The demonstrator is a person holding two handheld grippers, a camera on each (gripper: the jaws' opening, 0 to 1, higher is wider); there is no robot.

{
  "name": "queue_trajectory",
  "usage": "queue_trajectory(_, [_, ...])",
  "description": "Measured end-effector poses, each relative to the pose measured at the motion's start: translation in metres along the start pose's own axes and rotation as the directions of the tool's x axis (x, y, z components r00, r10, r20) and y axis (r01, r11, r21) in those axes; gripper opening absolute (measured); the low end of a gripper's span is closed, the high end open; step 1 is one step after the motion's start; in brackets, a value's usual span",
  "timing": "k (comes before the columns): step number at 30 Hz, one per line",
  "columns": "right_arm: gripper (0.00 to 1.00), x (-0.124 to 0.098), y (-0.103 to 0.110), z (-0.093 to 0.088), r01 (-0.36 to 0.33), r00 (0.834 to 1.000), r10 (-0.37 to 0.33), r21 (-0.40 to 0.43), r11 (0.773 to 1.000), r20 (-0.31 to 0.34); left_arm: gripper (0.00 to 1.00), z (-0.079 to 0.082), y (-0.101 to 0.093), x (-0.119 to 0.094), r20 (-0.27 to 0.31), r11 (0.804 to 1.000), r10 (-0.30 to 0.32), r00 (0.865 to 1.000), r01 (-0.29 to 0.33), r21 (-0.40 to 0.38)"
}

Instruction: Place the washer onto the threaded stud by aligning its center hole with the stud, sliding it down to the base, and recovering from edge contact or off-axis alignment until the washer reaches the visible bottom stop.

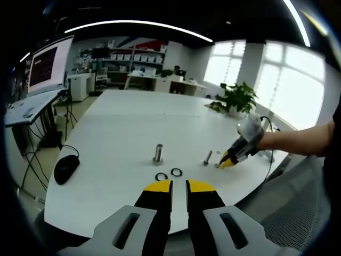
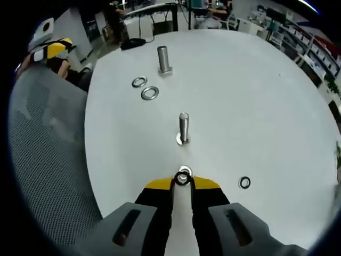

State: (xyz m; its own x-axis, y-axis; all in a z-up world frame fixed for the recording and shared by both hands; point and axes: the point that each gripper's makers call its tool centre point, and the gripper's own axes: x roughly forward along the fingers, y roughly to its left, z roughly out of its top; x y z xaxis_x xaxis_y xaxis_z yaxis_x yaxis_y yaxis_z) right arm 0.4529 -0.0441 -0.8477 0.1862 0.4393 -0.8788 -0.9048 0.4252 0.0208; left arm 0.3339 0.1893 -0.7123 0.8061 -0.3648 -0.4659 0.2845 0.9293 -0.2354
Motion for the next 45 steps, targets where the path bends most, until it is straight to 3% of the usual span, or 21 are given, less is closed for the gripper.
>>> queue_trajectory(21, [0.14,-0.026,-0.002,0.053,0.014,0.995,-0.007,-0.072,0.997,0.100,0.07,0.001,-0.001,0.000,0.000,1.000,0.001,1.000,-0.001,0.000])
queue_trajectory(45, [0.14,-0.015,0.001,0.068,0.010,0.996,0.000,-0.117,0.993,0.085,0.07,0.000,-0.003,0.000,-0.004,1.000,-0.005,1.000,0.005,0.001])
